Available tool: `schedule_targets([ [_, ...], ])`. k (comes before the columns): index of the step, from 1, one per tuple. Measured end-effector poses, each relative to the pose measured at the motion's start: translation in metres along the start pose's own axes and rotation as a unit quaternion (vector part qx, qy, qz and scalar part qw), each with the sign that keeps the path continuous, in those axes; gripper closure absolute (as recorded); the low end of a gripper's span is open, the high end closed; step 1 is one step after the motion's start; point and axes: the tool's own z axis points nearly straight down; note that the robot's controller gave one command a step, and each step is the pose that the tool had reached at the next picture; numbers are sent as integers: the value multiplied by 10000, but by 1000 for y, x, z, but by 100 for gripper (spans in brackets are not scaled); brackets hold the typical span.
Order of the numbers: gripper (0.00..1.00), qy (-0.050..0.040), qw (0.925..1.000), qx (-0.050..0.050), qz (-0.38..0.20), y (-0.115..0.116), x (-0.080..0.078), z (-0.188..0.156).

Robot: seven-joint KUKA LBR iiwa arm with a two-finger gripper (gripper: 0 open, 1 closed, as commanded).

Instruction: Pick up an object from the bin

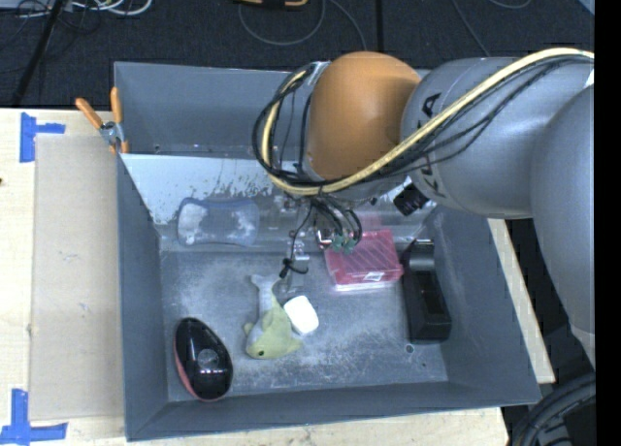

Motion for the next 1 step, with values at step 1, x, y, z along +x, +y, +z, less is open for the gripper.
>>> schedule_targets([
  [1, 0, -40, 10000, -6, 11, 0, -1, -5],
])
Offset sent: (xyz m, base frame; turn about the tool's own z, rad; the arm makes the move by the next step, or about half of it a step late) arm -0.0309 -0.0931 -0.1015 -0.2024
